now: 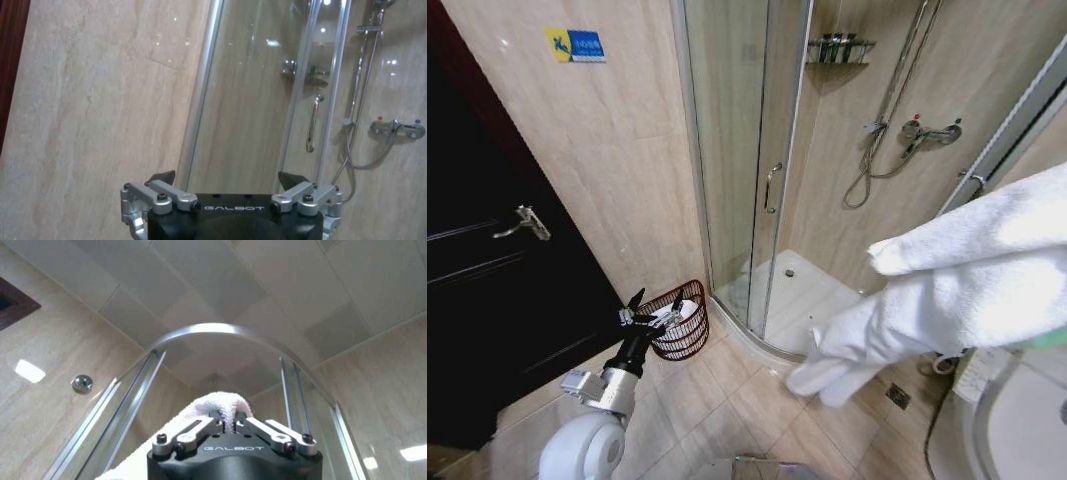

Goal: Discard the used towel into the hamper.

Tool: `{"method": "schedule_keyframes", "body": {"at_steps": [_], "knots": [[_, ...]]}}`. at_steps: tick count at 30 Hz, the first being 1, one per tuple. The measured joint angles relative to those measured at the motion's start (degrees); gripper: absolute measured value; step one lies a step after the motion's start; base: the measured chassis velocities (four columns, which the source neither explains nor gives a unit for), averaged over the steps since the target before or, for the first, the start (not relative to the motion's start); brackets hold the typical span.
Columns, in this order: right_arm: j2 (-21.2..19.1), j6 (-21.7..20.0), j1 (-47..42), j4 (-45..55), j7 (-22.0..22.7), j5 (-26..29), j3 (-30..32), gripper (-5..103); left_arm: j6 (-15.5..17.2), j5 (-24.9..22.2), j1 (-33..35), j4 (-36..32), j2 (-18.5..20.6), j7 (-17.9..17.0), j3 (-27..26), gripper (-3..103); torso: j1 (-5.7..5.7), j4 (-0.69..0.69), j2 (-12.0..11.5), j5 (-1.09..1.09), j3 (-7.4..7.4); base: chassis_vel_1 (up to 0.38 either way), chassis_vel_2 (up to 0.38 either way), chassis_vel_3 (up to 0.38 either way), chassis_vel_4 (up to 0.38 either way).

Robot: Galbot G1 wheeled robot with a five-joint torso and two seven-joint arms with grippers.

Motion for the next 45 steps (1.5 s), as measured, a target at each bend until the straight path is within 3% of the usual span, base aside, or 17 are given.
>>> {"method": "schedule_keyframes", "body": {"at_steps": [45], "knots": [[0.7,-0.4,0.8,0.0,1.4,-1.7,-2.3,5,0.0,0.0,0.0,0.0,0.0,0.0,0.0,100,0.01,0.0,0.0,-0.02,0.0,0.026,0.026,-0.03,-0.028]]}}
